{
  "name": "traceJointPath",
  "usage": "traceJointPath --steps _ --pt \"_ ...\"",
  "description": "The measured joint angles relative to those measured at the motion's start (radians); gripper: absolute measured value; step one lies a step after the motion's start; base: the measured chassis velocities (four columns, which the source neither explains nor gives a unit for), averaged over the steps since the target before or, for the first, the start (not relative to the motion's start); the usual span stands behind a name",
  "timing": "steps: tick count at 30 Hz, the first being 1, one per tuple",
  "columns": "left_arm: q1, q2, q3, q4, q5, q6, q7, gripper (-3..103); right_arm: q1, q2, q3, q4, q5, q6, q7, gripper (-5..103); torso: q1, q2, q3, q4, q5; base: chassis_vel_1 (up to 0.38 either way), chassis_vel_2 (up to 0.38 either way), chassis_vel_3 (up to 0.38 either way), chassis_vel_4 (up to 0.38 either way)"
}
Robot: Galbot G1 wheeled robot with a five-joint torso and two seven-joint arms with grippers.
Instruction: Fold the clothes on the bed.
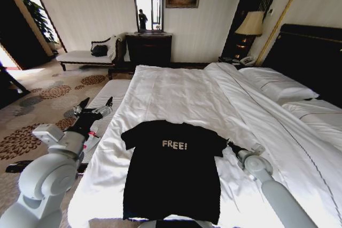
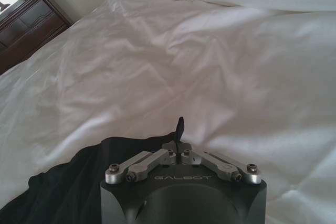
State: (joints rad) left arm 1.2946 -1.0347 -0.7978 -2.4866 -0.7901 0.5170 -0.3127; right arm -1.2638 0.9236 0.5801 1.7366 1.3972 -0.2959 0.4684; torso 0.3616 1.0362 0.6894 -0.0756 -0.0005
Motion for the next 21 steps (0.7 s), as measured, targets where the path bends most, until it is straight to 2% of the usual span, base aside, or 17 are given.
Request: traceJointPath --steps 14,19,21 --pt "0.016 -0.011 -0.011 -0.013 -0.006 -0.001 -0.003 100 -0.007 -0.003 -0.031 0.125 0.002 0.054 -0.018 0 0.000 0.000 0.000 0.0001 -0.0002 0.000 0.000 0.000 0.000" --pt "0.021 -0.012 -0.013 -0.010 -0.004 -0.001 -0.004 100 0.002 0.008 -0.080 0.153 -0.015 0.086 -0.054 0 0.000 0.000 0.000 0.0001 -0.0002 0.000 0.000 0.000 0.000" --pt "0.021 -0.012 -0.014 -0.009 -0.004 -0.001 -0.004 100 0.007 0.008 -0.116 0.142 -0.045 0.112 -0.097 0 0.000 0.000 0.000 0.0000 -0.0003 0.000 0.000 0.000 0.000"
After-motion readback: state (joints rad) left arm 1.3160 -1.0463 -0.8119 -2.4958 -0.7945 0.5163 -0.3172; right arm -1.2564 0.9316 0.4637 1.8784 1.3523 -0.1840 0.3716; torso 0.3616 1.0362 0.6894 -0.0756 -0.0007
